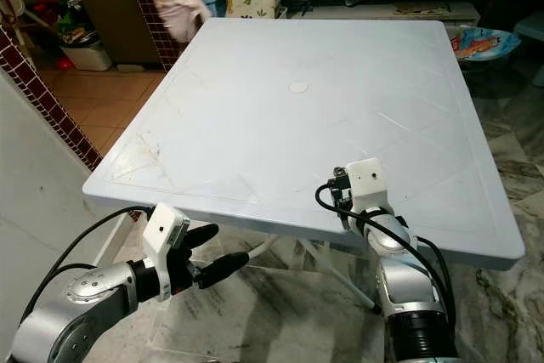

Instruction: Hang keys on a hook

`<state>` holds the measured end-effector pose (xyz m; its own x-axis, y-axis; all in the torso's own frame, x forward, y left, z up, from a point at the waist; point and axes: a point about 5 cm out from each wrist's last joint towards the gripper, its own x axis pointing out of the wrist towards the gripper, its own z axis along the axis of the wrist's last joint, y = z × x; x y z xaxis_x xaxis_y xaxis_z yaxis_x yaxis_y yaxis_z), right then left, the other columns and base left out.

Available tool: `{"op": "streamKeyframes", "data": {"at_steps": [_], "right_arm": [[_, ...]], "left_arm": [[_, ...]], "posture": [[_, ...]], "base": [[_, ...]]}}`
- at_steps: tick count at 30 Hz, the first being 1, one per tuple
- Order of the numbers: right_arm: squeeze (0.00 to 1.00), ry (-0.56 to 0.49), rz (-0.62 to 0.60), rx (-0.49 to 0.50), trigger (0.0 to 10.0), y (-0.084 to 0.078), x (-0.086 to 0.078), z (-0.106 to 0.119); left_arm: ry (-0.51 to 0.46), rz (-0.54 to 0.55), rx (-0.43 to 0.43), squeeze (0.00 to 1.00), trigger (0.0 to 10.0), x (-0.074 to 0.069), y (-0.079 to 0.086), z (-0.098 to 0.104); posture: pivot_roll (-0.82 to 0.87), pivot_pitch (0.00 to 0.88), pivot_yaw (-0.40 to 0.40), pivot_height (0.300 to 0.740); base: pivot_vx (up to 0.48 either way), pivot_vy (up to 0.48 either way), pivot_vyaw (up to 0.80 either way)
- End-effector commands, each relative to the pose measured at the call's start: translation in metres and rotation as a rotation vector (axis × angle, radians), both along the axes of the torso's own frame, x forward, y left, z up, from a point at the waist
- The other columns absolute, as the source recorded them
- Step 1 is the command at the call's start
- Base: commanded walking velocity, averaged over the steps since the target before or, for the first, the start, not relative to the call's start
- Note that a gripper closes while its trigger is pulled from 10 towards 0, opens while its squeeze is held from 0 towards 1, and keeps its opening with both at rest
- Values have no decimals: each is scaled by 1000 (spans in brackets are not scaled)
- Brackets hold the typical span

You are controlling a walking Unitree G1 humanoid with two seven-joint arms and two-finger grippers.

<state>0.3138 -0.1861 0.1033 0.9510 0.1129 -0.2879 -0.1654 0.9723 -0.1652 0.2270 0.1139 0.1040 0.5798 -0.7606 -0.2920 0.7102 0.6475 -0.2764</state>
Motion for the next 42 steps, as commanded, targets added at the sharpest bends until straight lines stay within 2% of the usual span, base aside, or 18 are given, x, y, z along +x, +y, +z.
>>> {"op": "streamKeyframes", "data": {"at_steps": [1, 6, 17, 35, 42], "right_arm": [[0, 50, 6, 54, 0, 5, -1, -8], [0, 77, 15, 86, 0, 9, -3, -12], [0, 125, 40, 92, 0, 12, -6, -17], [0, 130, 34, 76, 0, 9, -6, -18], [0, 130, 31, 73, 0, 10, -6, -18]], "left_arm": [[-4, 1, 24, 0, 10000, 0, 3, 0], [-2, 0, 22, 0, 10000, 0, 2, -1], [0, -3, 16, 0, 10000, 0, 1, 0], [-1, -3, 13, 0, 10000, 0, 1, -1], [-24, 25, -19, 0, 10000, 4, 1, 3]], "posture": [[3, 52, 111, 740], [3, 52, 111, 740], [2, 55, 109, 740], [1, 46, 108, 740], [3, 43, 107, 740]], "base": [[0, 0, 0], [0, 0, 0], [0, 0, 0], [0, 0, 0], [0, 0, 0]]}}
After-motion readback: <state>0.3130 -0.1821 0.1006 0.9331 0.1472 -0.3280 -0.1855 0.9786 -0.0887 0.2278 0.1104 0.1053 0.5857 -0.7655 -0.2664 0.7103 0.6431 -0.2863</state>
